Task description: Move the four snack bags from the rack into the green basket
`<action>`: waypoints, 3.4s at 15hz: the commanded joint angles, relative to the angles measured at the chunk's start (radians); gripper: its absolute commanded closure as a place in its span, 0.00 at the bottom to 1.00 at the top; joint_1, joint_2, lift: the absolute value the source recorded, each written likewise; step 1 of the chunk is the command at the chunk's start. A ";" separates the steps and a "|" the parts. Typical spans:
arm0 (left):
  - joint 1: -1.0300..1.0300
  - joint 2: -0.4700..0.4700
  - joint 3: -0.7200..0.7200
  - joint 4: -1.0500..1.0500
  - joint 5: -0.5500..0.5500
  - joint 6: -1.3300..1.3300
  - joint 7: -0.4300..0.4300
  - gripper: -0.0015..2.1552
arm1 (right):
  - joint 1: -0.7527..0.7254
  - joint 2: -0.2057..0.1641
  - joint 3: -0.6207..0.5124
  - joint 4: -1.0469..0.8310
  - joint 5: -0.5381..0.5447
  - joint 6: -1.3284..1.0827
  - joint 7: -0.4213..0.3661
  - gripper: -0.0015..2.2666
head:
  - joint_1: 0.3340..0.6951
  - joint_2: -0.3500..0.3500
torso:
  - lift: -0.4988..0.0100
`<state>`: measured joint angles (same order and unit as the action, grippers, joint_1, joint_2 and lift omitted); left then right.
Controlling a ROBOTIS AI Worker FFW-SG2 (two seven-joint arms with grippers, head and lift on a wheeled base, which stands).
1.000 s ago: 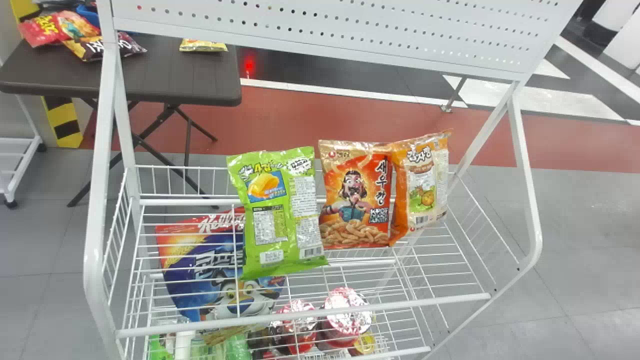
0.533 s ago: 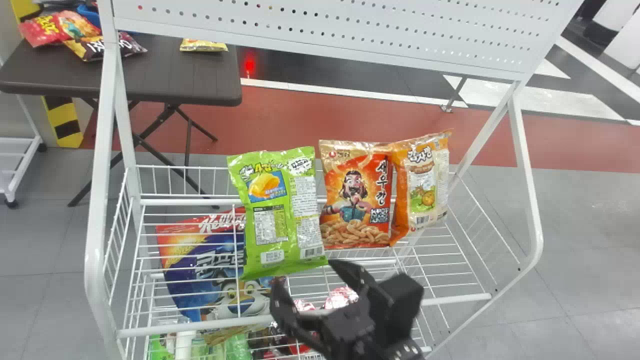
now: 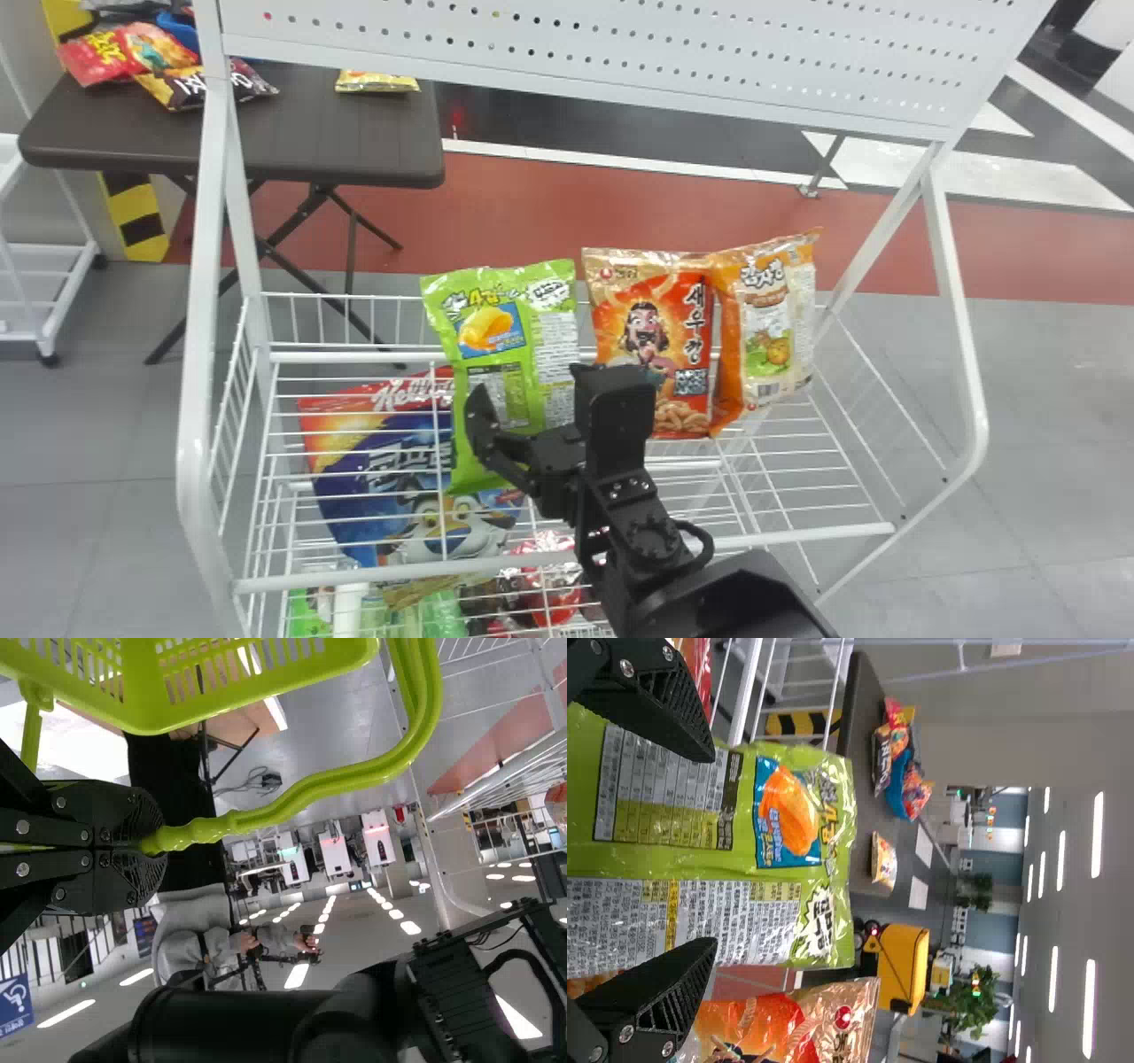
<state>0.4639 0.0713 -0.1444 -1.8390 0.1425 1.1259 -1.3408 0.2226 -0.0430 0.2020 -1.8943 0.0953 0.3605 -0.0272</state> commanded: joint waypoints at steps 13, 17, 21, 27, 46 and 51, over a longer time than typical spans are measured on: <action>-0.011 -0.002 -0.007 0.004 -0.003 0.002 0.012 0.87 | 0.012 -0.008 -0.009 -0.045 0.020 0.044 0.098 0.94 | 1.00 0.14 | 0.98; -0.018 -0.004 -0.007 0.007 -0.004 0.002 0.015 0.87 | 0.152 -0.020 -0.016 -0.236 0.012 0.038 0.153 0.94 | 1.00 0.12 | 0.98; -0.028 -0.004 0.003 0.004 -0.004 -0.001 0.028 0.87 | 0.426 -0.031 -0.029 -0.491 0.006 0.047 0.227 0.94 | 1.00 0.11 | 0.98; -0.033 -0.007 0.034 0.006 0.003 -0.001 0.026 0.87 | 0.751 -0.129 -0.072 -0.677 0.006 0.173 0.207 0.94 | 1.00 0.03 | 0.98; -0.010 -0.004 0.039 0.000 0.012 -0.007 0.003 0.87 | 0.664 -0.236 0.206 -0.287 0.010 0.259 0.162 0.94 | 1.00 0.00 | 0.98; -0.008 -0.004 0.036 -0.002 0.011 -0.007 0.003 0.87 | 0.686 -0.252 0.165 -0.290 0.015 0.188 0.013 0.00 | 1.00 0.00 | 0.98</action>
<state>0.4541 0.0675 -0.1080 -1.8404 0.1535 1.1191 -1.3376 0.8947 -0.2924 0.3942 -2.1782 0.1104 0.5858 -0.0009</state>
